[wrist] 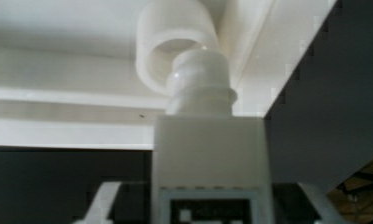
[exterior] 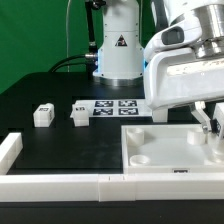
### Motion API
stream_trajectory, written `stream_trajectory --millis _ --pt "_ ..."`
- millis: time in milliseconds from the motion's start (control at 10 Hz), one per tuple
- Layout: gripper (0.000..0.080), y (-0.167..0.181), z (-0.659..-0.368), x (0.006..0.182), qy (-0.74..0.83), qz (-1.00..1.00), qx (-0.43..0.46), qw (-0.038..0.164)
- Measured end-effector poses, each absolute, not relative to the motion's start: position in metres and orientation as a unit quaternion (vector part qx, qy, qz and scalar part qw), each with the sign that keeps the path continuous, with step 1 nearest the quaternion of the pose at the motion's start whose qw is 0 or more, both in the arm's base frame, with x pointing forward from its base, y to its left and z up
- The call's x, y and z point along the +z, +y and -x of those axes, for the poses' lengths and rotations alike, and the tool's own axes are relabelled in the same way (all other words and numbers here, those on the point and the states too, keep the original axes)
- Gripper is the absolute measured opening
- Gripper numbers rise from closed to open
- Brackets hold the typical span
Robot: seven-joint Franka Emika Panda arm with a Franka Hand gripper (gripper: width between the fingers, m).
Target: Assemble one leg
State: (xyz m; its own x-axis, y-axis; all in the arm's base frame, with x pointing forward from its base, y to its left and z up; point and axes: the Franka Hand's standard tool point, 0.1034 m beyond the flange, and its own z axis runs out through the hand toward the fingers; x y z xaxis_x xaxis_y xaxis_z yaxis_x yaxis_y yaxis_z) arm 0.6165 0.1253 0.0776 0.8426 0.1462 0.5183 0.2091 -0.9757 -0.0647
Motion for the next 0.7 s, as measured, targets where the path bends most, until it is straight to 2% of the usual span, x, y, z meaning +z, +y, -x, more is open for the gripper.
stream_trajectory --millis 700 --pt "0.0289 0.117 -0.607 0.062 -0.085 0.953 -0.287 0.051"
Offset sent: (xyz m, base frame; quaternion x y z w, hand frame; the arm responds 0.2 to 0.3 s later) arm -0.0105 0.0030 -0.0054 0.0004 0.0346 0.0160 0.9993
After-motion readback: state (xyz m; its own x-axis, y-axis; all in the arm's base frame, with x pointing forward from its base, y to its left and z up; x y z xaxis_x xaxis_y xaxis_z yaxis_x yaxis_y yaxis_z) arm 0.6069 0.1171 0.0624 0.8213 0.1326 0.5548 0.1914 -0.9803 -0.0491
